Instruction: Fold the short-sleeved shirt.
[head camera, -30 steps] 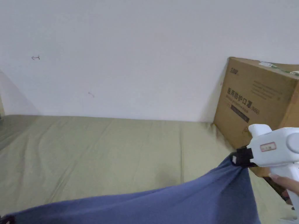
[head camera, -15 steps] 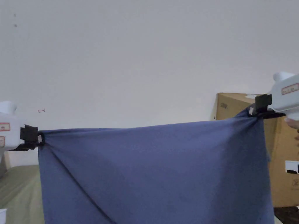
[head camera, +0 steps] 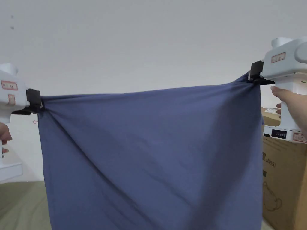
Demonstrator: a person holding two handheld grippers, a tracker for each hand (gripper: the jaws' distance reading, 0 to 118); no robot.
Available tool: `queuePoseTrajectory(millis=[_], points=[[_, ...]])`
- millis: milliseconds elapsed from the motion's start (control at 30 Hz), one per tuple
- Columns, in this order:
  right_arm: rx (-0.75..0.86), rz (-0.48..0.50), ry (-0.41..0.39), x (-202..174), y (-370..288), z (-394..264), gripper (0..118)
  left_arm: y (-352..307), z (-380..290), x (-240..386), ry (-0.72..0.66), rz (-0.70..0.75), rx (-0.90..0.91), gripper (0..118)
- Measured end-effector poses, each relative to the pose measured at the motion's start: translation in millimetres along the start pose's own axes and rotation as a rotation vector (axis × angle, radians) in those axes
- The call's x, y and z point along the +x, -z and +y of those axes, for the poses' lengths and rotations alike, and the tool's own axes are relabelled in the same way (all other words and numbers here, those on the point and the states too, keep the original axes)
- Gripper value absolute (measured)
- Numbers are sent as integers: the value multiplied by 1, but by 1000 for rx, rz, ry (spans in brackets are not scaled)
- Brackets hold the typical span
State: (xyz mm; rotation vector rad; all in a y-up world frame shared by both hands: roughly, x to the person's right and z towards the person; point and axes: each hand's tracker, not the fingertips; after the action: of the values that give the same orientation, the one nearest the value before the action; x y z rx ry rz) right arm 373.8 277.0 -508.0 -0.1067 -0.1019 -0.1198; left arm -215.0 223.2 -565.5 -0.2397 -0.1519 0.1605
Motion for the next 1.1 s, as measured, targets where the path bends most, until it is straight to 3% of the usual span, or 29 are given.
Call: queuePoseTrajectory(millis=[167,267,533,633,733,833,1100], points=[[20,-40,-45,-5,34,-39,0,40,-19,-2,-21,31,22,2],[-45,-50,0,3,51,-101,0,64,-63,-4,0,58,-53,2],[-616,-55,51,54,34,-389,0,62,-302,-48,-27,41,-603,2],[-803,-55,51,71,-22,-480,0,23,-389,-68,-65,53,-755,2],[-911,-23,53,83,-89,-528,0,-27,-448,-86,-101,40,-850,2],[-936,41,33,90,-160,-543,0,-72,-483,-102,-70,23,-887,2],[-955,44,50,91,-277,-546,0,-182,-513,-107,-96,-24,-890,2]])
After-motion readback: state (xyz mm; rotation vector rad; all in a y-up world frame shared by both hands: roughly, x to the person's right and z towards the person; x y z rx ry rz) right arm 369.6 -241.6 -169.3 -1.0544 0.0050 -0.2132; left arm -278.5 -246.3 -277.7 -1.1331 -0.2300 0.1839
